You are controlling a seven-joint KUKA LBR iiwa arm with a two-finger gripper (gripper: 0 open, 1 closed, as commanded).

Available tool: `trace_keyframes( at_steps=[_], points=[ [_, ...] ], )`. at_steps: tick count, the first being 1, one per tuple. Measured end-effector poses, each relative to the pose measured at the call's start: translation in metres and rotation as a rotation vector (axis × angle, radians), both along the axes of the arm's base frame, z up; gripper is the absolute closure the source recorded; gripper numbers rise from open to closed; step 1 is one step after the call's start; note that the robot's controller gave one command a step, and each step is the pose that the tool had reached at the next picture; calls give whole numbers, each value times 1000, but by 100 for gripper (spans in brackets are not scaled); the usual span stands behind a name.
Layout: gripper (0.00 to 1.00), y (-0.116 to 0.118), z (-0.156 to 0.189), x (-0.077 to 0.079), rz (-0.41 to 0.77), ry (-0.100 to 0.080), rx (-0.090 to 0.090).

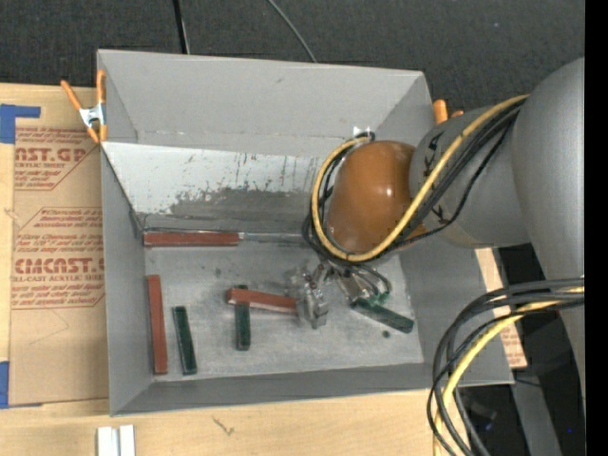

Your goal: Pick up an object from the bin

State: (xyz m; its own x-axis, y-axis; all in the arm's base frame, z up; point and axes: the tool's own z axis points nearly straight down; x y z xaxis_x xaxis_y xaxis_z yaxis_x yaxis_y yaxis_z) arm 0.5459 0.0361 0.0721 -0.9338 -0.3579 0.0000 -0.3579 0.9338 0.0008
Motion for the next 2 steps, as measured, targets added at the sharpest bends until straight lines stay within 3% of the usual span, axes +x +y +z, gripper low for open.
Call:
trace_keyframes(
  at_steps=[1, 2],
  points=[
    [0, 0, -2, -1, 1, -1, 1],
    [100, 0, -2, -1, 0, -2, 1]
  ],
)
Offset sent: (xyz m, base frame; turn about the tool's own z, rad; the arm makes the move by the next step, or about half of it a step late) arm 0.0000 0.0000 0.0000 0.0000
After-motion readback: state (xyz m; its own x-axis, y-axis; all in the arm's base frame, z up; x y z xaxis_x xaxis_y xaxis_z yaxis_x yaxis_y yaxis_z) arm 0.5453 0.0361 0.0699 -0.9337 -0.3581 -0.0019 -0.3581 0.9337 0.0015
